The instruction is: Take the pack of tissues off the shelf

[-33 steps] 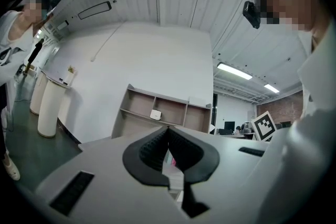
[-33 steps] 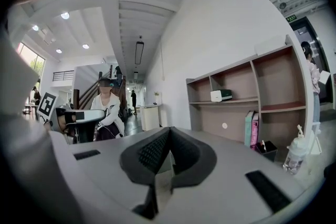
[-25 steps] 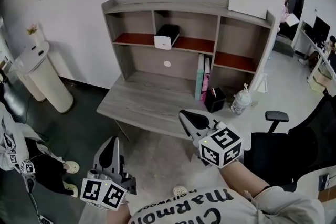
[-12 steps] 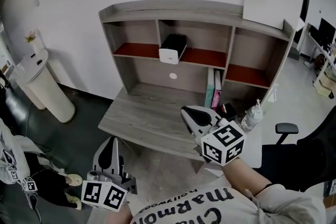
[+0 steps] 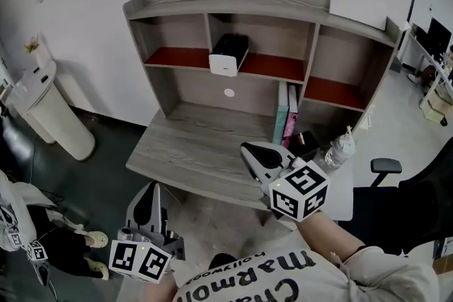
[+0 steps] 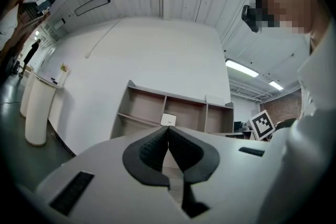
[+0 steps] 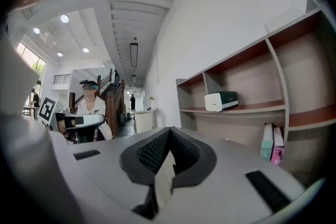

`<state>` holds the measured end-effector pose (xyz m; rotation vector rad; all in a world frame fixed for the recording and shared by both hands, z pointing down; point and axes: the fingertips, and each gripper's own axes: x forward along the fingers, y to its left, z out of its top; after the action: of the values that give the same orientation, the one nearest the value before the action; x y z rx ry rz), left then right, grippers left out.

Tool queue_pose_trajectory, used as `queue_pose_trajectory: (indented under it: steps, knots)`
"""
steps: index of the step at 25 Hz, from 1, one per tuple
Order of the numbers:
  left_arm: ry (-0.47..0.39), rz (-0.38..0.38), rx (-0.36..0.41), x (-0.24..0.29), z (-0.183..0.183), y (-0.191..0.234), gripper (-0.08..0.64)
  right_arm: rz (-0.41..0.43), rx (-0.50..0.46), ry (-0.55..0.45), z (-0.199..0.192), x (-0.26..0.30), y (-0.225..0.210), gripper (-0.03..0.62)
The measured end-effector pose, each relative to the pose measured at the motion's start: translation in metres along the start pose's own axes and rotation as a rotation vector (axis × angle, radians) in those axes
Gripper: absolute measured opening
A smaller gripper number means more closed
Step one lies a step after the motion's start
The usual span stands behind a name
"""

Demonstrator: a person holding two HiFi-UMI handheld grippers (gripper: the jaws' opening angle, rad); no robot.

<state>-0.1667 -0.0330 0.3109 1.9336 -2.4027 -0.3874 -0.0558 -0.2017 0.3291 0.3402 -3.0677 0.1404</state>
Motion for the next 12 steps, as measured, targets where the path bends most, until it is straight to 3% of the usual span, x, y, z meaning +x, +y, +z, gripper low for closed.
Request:
queue_pose_trajectory:
  steps: [8,12]
  knots:
    - [0.059,-0.041,-0.029,0.013,-0.016,0.016,0.017,-0.044,0.042,0.036,-0.022,0.014,-0.003,0.008]
    - [0.078,-0.1,-0.042,0.038,-0.011,0.029,0.017,-0.087,0.059,0.038,-0.019,0.028,-0.008,0.008]
